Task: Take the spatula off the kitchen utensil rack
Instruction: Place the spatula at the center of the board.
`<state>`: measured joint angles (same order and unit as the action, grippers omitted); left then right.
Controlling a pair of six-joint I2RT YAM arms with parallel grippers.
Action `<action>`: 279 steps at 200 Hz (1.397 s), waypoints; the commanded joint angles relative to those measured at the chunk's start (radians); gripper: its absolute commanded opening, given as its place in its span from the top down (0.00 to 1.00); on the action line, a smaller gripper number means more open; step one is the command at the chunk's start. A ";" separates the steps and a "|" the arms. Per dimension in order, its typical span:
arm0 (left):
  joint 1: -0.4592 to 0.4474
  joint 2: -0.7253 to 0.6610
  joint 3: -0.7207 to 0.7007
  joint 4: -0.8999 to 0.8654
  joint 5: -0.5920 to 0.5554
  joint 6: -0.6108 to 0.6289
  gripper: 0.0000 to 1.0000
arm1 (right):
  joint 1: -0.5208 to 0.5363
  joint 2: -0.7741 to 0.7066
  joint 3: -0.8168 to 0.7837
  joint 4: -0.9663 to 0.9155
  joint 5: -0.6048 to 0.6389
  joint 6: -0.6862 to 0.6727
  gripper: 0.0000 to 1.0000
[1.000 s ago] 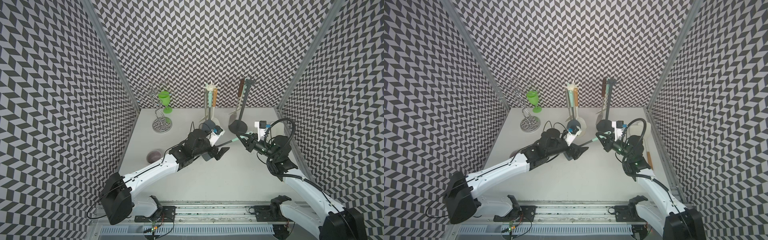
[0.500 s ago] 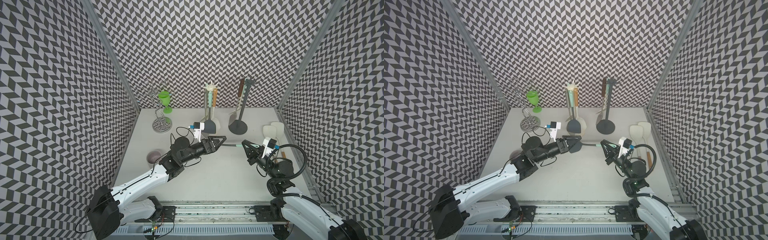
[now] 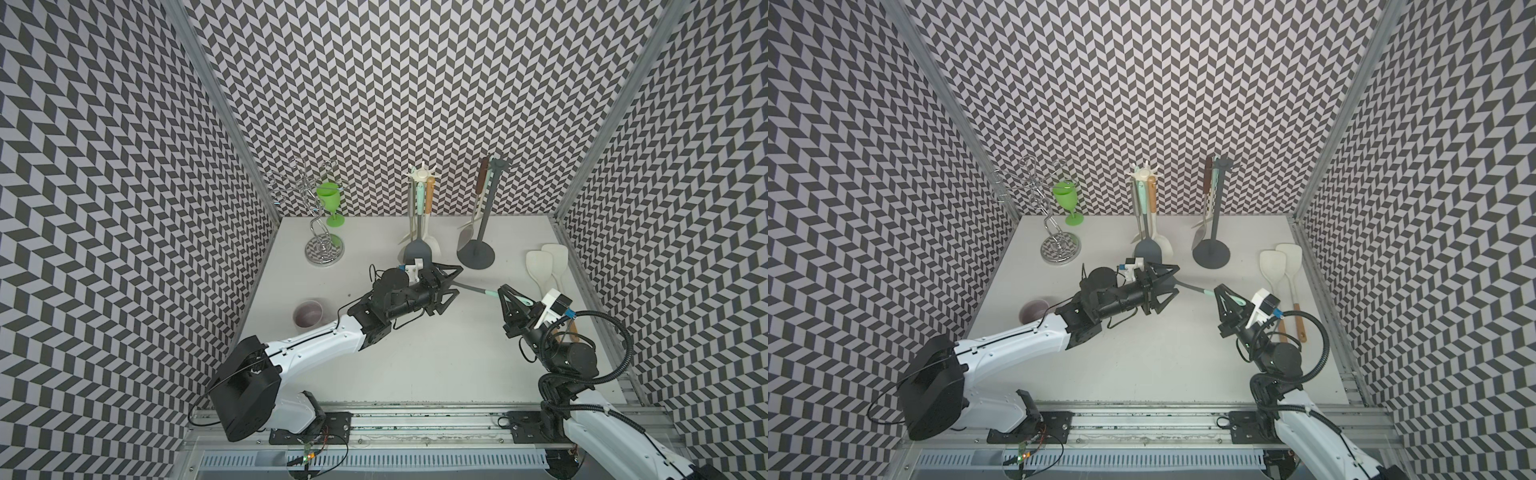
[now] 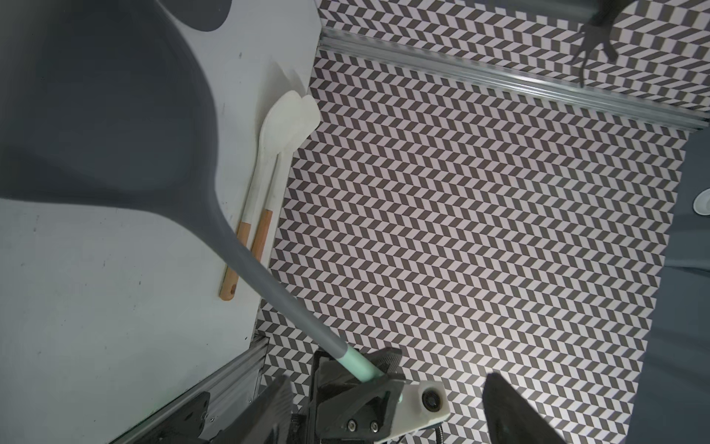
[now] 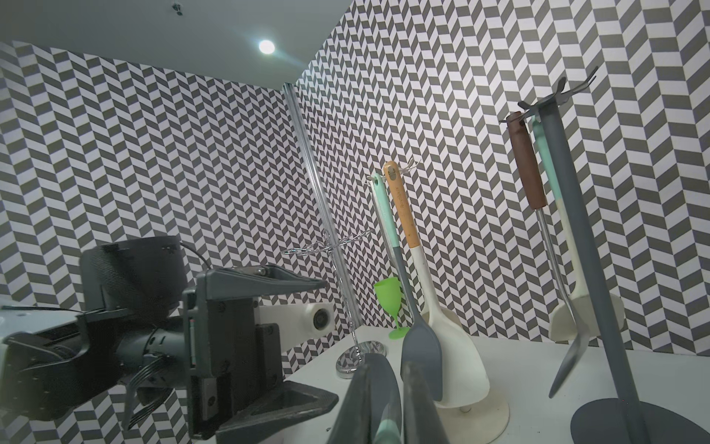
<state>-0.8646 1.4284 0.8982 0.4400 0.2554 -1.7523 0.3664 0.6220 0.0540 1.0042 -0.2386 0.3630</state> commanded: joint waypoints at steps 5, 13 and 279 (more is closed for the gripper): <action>-0.010 0.069 0.084 -0.049 -0.011 -0.072 0.27 | 0.008 -0.040 -0.018 0.095 0.033 -0.010 1.00; -0.011 0.093 0.106 -0.068 -0.004 -0.074 0.29 | 0.008 -0.048 -0.023 0.094 0.038 -0.009 1.00; -0.002 -0.030 -0.041 -0.265 -0.235 0.062 1.00 | 0.008 -0.121 -0.012 -0.131 -0.041 0.099 0.45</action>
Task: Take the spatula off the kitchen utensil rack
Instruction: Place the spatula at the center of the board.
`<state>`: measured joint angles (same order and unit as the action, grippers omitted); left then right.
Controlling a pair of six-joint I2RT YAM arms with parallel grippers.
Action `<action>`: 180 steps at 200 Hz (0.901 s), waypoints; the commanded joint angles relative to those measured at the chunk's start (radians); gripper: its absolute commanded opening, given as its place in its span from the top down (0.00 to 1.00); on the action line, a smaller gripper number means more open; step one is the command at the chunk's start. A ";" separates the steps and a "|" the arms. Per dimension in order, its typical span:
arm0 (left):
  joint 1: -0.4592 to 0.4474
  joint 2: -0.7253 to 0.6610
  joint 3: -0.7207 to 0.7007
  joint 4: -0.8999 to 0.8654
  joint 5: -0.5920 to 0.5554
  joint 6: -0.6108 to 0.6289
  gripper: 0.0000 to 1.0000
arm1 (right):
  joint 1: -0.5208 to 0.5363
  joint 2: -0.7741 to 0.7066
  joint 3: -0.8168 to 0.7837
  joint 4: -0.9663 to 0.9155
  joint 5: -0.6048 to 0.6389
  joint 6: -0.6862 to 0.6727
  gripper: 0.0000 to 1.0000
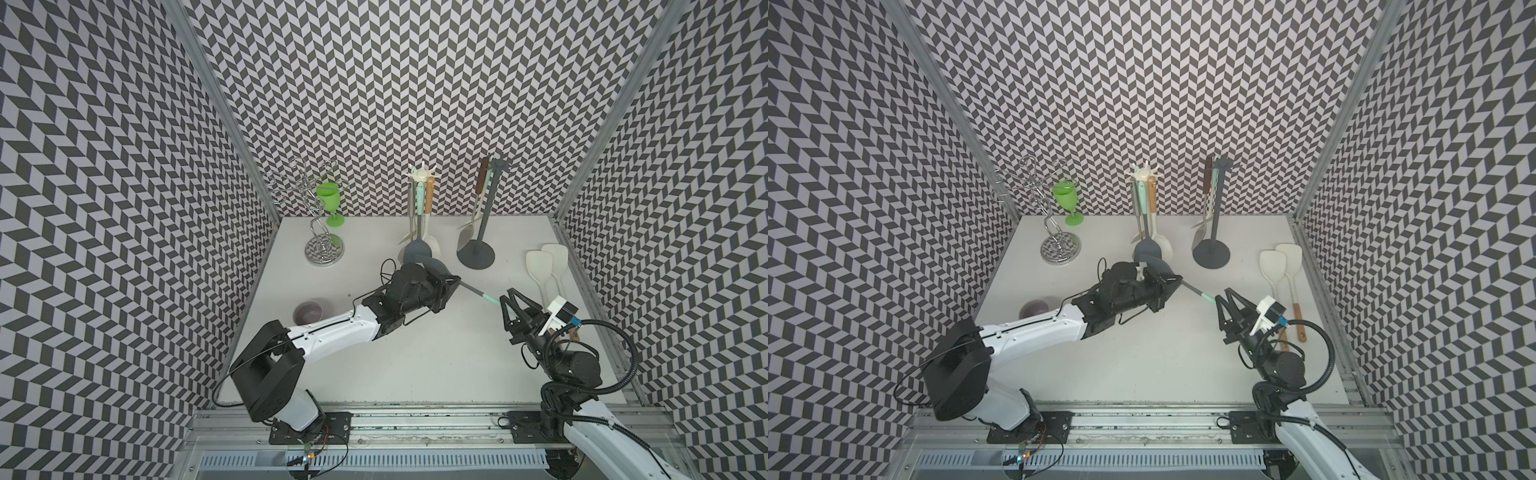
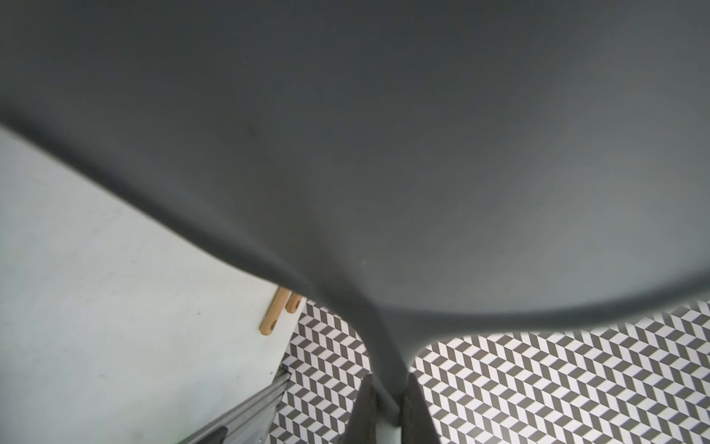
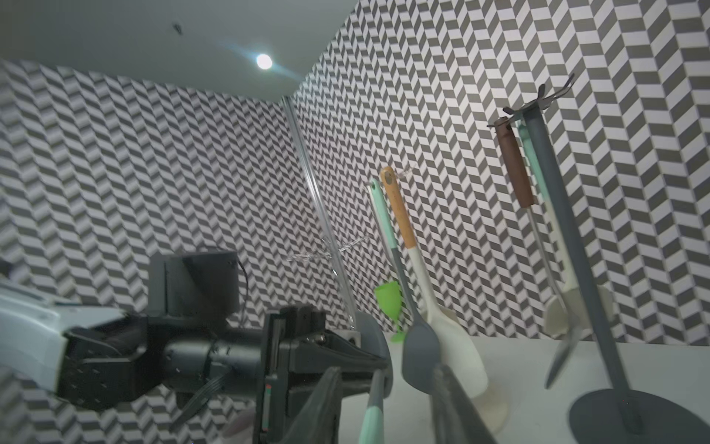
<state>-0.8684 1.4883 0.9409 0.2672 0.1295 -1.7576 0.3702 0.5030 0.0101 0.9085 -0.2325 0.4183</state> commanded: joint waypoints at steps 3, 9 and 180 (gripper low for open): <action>0.003 -0.103 -0.095 -0.102 -0.121 0.069 1.00 | 0.004 0.001 0.037 -0.045 -0.053 0.045 0.43; 0.005 -0.127 -0.113 -0.123 -0.142 0.075 1.00 | 0.004 0.008 0.046 -0.065 -0.067 0.046 0.38; 0.122 -0.188 0.010 -0.520 -0.293 0.514 1.00 | 0.426 0.551 0.592 -0.673 0.158 -0.390 0.37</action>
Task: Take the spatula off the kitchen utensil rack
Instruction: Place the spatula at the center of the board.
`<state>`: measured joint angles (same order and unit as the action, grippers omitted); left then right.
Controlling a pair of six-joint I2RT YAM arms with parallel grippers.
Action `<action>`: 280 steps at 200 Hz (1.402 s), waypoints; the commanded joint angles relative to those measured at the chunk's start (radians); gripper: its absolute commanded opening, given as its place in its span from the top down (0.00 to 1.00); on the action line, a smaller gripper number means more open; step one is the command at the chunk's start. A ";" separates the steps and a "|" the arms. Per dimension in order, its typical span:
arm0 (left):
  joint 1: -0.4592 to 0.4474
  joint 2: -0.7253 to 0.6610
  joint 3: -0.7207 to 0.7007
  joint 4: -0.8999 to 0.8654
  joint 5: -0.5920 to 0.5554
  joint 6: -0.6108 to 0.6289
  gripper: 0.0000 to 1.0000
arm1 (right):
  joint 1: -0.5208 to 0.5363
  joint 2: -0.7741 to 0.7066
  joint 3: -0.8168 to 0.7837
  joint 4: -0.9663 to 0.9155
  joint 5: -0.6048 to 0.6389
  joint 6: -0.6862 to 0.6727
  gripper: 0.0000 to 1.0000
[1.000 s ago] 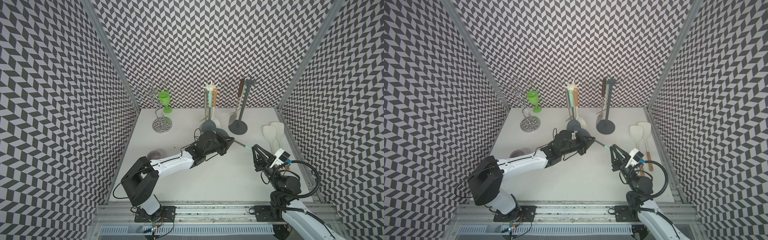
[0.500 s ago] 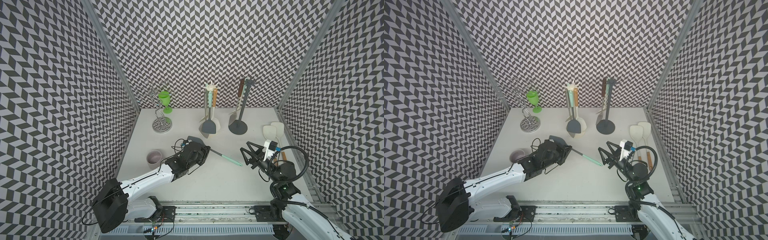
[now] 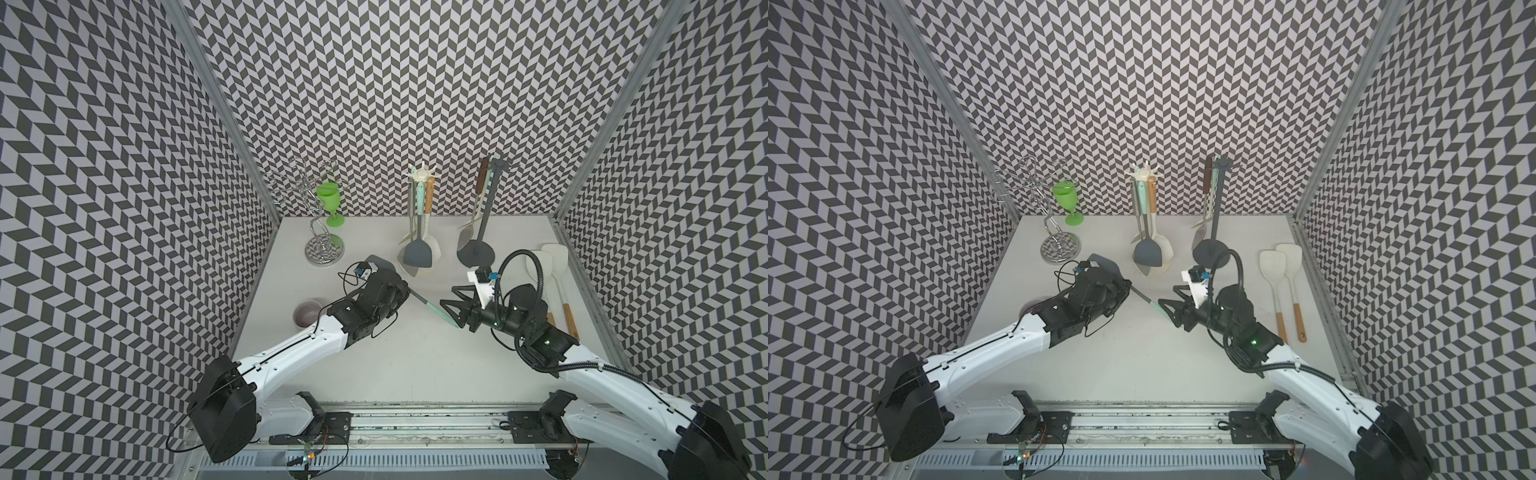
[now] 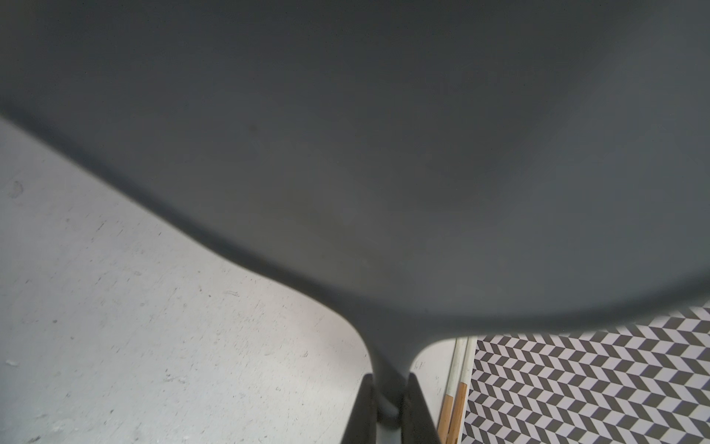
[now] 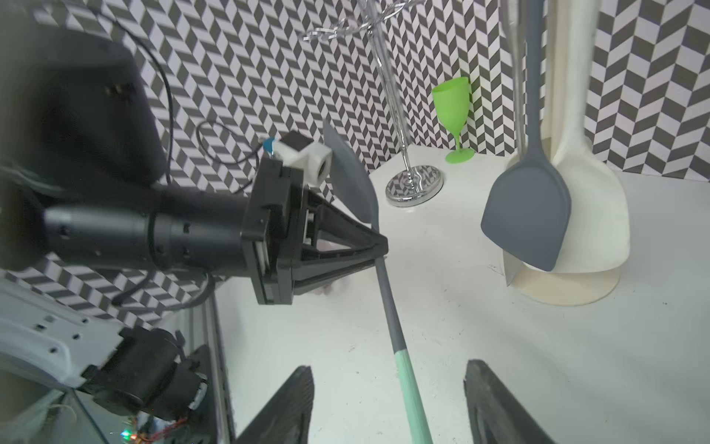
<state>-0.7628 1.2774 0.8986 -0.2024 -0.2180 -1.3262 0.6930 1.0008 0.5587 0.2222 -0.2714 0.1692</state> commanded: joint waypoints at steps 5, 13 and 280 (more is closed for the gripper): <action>0.020 0.026 0.059 -0.063 0.062 0.087 1.00 | 0.128 0.071 0.051 0.014 0.234 -0.157 0.37; 0.025 0.033 0.066 -0.075 0.075 0.091 1.00 | 0.162 0.097 0.062 0.015 0.281 -0.178 0.37; 0.100 -0.010 -0.016 -0.011 0.230 0.075 1.00 | 0.365 0.478 0.257 -0.111 0.747 -0.246 0.50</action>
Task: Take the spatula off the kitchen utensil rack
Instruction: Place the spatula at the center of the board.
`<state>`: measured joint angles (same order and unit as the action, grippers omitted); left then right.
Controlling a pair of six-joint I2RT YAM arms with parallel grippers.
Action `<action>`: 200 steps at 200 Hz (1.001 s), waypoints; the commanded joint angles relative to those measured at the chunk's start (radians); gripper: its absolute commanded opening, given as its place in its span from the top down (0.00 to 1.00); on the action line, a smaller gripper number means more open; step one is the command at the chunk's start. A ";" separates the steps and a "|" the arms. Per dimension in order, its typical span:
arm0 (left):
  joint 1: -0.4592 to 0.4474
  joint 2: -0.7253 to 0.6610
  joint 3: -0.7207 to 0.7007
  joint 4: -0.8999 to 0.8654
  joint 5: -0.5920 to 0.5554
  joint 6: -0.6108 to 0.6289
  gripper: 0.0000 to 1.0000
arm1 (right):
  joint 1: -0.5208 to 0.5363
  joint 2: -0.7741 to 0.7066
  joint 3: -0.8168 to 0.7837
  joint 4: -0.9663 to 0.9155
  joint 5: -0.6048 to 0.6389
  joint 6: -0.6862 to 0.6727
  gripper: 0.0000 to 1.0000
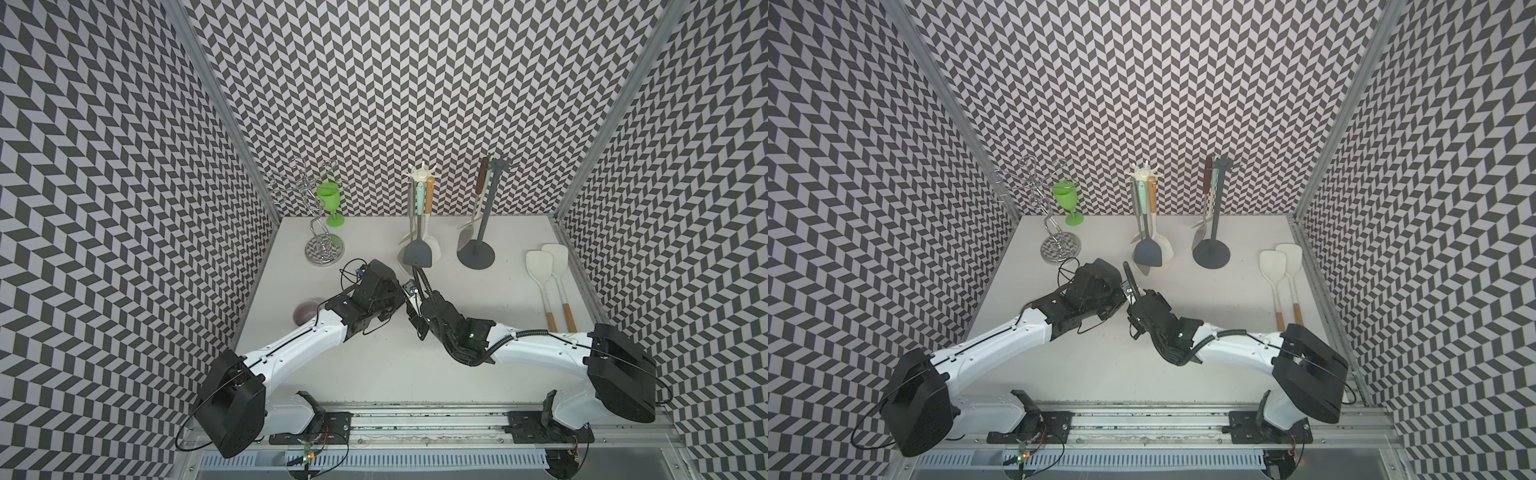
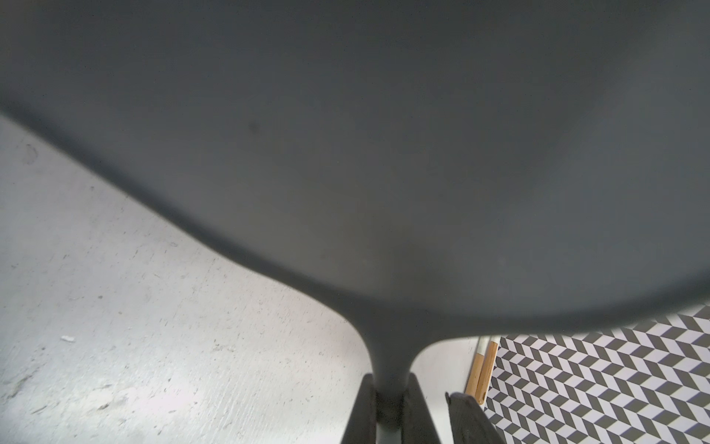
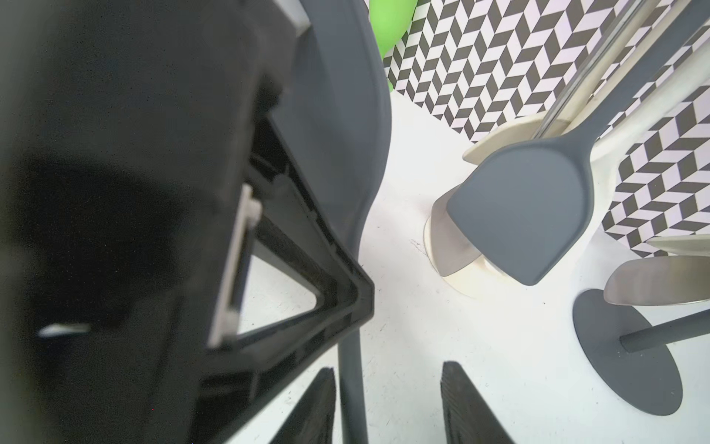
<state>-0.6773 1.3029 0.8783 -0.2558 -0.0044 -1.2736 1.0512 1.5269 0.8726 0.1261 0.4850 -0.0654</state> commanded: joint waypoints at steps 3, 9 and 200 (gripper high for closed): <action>0.017 -0.034 0.006 0.040 0.019 0.024 1.00 | 0.007 -0.054 -0.065 -0.011 -0.017 -0.012 0.49; 0.020 -0.034 0.010 0.039 0.027 0.029 1.00 | 0.006 -0.065 -0.080 -0.001 -0.030 -0.019 0.48; 0.026 0.010 0.066 -0.031 0.076 0.069 1.00 | 0.007 0.019 0.086 -0.041 -0.055 0.007 0.78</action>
<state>-0.6254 1.3037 0.9447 -0.3035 0.0273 -1.2320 1.0515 1.5486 0.9138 0.0090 0.4358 -0.0589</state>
